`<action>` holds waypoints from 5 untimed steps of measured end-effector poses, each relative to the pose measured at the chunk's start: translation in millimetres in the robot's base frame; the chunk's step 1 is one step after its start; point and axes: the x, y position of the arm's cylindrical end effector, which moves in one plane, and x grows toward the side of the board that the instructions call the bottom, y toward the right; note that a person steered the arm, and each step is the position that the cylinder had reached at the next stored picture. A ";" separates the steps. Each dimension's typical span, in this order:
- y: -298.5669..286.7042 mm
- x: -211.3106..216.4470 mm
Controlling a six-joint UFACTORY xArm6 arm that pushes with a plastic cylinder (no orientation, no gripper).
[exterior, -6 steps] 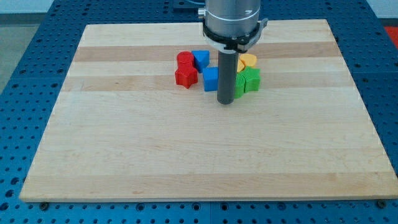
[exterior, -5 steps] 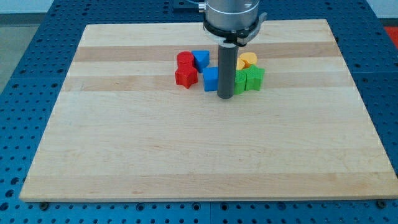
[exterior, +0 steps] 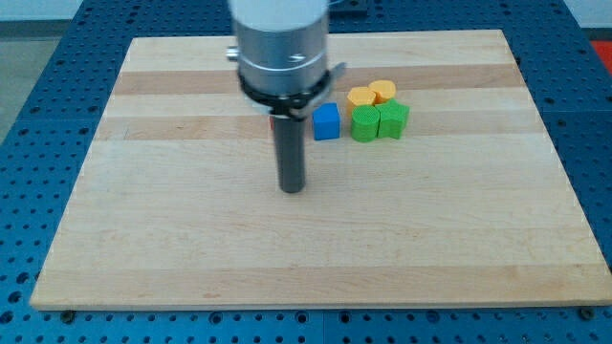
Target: Move your arm to the left of the red star
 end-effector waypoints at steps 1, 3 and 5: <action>-40.3 -34.7; -41.4 -93.7; 14.5 -99.6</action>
